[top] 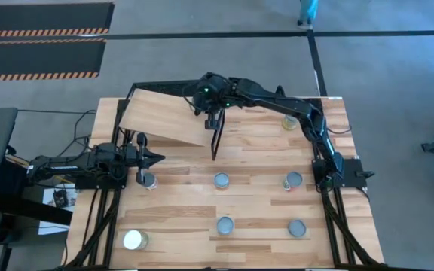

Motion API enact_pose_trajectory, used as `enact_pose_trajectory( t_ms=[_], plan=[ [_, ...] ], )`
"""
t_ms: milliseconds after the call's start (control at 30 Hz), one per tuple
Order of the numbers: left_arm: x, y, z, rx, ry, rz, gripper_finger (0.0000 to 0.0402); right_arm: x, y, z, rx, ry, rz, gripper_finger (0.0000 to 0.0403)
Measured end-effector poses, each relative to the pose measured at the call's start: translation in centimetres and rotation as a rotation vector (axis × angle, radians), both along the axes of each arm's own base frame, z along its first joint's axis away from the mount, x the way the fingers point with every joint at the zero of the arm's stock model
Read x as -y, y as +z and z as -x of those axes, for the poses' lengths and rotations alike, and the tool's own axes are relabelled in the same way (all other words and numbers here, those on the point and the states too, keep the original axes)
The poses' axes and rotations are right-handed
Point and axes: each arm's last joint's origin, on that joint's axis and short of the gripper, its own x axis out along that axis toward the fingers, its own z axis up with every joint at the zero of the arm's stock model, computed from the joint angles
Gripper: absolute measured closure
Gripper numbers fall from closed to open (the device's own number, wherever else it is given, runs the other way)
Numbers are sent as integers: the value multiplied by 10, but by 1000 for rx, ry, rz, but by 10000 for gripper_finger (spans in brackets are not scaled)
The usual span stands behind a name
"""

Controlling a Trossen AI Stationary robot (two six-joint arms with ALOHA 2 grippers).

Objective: Pick and place cans onto a shelf
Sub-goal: Put the canned sliced peaches can on the shelf

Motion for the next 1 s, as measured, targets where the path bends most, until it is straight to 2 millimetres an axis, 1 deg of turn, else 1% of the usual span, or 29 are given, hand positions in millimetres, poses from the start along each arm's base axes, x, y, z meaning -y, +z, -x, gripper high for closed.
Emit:
enact_pose_trajectory(
  t_ms=[167, 267, 733, 1000],
  plan=[
    [0, 0, 0, 0, 0, 0, 401, 6, -8, 2, -39, -26, -26, 396],
    [0, 0, 0, -1, 0, 0, 401, 5, -10, 5, -85, -29, -42, 396],
    [0, 0, 0, -1, -1, 1, 401, 0, -14, 9, -139, -37, -71, 393],
    [0, 0, 0, -1, 0, 2, 401, 0, -14, 8, -132, -51, -83, 360]
  ],
)
